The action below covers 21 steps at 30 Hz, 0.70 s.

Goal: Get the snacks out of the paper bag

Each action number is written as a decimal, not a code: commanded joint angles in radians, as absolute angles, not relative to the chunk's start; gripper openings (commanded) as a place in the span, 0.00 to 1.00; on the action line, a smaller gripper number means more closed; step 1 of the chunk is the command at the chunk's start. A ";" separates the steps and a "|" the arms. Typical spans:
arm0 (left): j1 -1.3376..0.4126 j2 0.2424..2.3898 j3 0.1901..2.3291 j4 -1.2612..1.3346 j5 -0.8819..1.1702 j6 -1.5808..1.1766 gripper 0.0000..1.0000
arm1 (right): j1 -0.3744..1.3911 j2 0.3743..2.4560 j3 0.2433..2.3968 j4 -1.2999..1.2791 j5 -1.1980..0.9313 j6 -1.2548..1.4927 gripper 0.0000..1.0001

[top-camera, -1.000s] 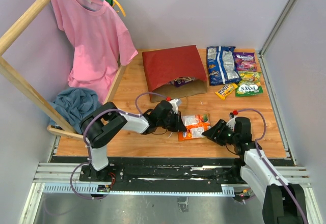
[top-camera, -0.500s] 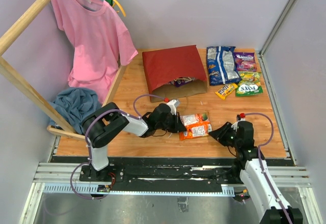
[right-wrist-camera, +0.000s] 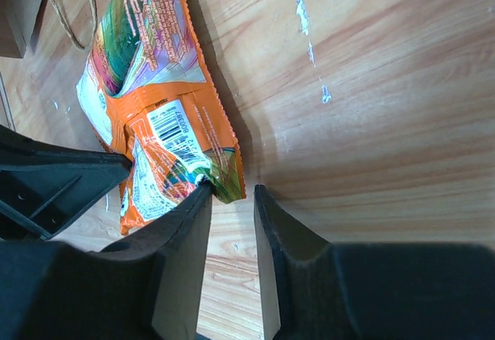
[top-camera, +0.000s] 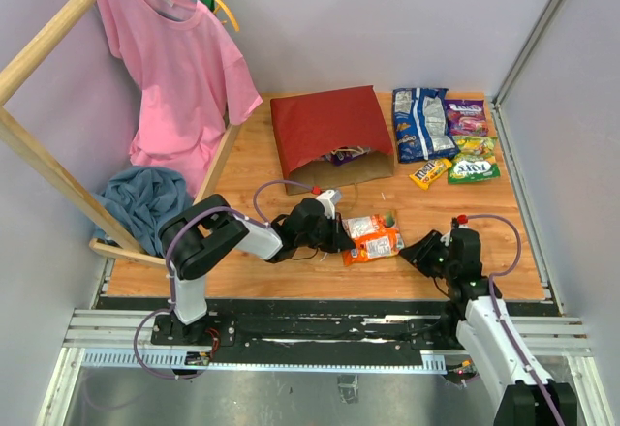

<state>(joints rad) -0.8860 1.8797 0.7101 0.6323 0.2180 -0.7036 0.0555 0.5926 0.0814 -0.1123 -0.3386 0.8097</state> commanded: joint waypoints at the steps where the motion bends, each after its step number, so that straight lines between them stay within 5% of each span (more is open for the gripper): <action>1: -0.888 1.963 0.652 0.424 0.127 -0.653 0.01 | 0.040 0.626 0.066 -0.122 -0.294 0.785 0.32; 21: -0.888 1.985 0.658 0.420 0.152 -0.645 0.00 | 0.040 0.892 0.065 0.148 -0.304 0.826 0.21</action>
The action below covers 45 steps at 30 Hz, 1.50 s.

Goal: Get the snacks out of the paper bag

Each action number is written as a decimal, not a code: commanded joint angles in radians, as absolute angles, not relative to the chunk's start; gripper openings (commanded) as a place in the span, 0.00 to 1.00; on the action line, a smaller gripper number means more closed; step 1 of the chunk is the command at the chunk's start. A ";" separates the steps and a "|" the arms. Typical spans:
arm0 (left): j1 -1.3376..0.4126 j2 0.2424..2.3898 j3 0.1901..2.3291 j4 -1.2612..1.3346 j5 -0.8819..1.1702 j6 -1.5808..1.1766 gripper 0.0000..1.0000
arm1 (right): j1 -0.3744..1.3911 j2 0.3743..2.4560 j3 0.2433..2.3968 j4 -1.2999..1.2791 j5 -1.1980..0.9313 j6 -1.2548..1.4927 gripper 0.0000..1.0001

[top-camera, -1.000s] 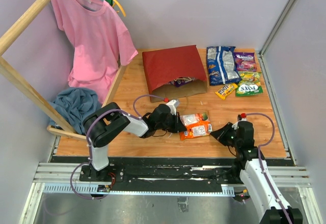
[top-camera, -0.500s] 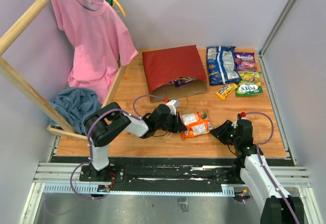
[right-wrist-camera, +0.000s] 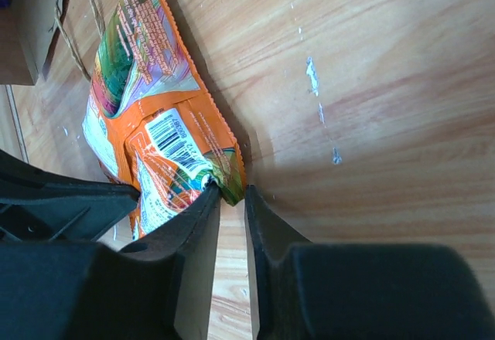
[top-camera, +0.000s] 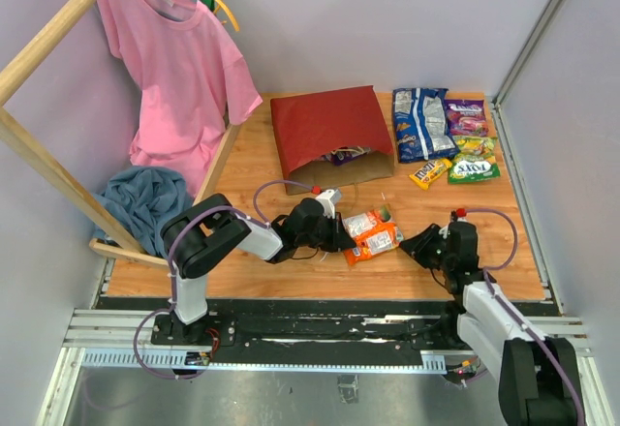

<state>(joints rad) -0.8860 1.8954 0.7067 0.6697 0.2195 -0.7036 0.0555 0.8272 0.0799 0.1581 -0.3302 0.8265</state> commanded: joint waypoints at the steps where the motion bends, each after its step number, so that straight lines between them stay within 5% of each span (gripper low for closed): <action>1: -0.888 1.985 0.658 0.420 0.153 -0.644 0.01 | 0.040 0.910 0.070 0.153 -0.309 0.825 0.20; 7: -0.888 1.982 0.654 0.418 0.154 -0.644 0.01 | 0.040 0.952 0.090 0.158 -0.286 0.828 0.01; 22: -0.882 1.991 0.631 0.411 0.133 -0.638 0.00 | -0.063 0.817 0.219 -0.090 -0.180 0.752 0.00; 45: -0.850 2.010 0.592 0.429 0.140 -0.633 0.01 | -0.243 1.078 0.380 -0.231 -0.150 0.663 0.01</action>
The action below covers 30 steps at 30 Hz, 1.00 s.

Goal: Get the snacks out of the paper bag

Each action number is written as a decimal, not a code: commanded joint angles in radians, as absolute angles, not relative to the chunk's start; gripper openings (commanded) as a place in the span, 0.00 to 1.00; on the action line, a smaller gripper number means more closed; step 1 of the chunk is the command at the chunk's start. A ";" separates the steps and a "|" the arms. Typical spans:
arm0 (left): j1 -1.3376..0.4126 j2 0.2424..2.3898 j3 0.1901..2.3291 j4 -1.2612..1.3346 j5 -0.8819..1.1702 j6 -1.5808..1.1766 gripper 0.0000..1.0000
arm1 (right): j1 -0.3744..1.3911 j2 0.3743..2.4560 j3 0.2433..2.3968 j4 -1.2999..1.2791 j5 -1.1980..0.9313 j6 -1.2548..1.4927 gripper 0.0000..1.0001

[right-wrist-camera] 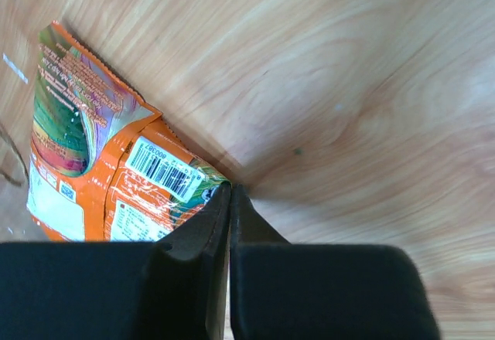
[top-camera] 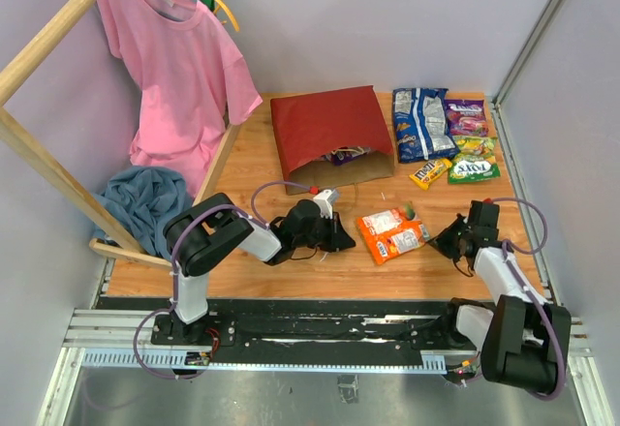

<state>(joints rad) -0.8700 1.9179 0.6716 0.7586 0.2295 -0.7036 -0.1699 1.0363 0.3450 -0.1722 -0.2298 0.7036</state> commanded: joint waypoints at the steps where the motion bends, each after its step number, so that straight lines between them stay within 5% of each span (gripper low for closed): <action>1: -0.849 2.011 0.589 0.430 0.140 -0.634 0.00 | -0.255 1.086 0.389 -0.240 -0.147 0.663 0.01; 7: -0.839 2.011 0.578 0.440 0.142 -0.637 0.00 | -0.300 1.072 0.439 -0.305 -0.091 0.653 0.01; 11: -0.836 2.002 0.574 0.437 0.142 -0.635 0.00 | -0.315 1.011 0.471 -0.383 -0.035 0.656 0.24; 13: -0.834 1.988 0.572 0.428 0.146 -0.631 0.00 | -0.318 0.985 0.504 -0.420 -0.030 0.651 0.47; 18: -0.829 1.913 0.566 0.387 0.135 -0.617 0.01 | -0.291 0.933 0.600 -0.497 0.033 0.631 0.61; 22: -0.814 1.845 0.574 0.358 0.148 -0.612 0.01 | -0.099 0.923 0.666 -0.462 0.135 0.571 0.67; 30: -0.745 1.704 0.526 0.368 0.209 -0.634 0.01 | 0.373 1.302 0.898 -0.551 0.275 0.528 0.88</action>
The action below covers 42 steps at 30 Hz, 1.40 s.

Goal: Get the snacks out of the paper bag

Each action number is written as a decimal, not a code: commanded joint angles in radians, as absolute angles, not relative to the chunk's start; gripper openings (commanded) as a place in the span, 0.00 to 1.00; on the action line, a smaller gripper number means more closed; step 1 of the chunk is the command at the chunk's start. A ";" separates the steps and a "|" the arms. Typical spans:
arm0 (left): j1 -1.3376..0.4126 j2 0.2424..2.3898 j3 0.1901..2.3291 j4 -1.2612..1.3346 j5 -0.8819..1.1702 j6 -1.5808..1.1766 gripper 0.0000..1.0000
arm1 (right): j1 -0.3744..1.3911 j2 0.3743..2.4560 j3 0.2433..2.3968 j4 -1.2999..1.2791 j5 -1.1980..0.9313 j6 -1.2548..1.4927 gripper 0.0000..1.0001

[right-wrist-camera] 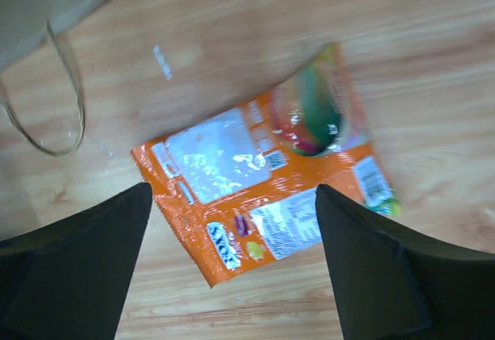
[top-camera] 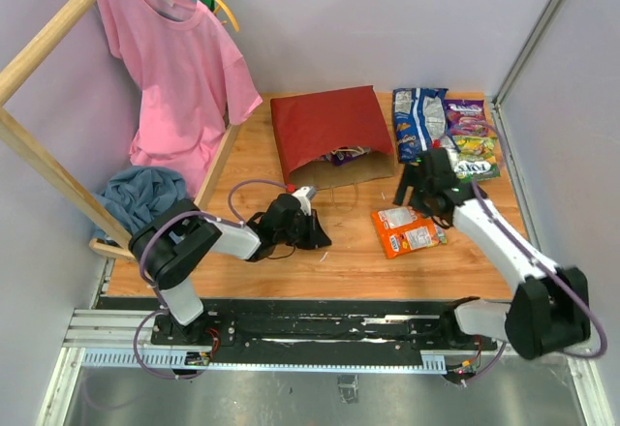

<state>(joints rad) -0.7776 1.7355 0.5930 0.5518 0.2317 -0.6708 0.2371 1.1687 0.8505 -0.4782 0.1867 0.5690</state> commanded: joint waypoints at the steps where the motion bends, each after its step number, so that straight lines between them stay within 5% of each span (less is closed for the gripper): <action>1: -0.737 1.685 0.514 0.365 0.204 -0.634 0.01 | 0.393 1.333 0.905 -0.544 0.272 0.522 0.91; 6: -0.708 1.599 0.457 0.341 0.183 -0.632 0.02 | 0.412 1.438 0.896 -0.518 0.273 0.491 0.99; 28: -0.695 1.581 0.513 0.261 0.181 -0.578 0.03 | -0.169 1.503 0.745 -0.364 0.035 0.482 0.99; 42: -0.667 1.532 0.501 0.215 0.175 -0.525 0.03 | -0.283 1.573 0.856 -0.373 0.095 0.567 0.98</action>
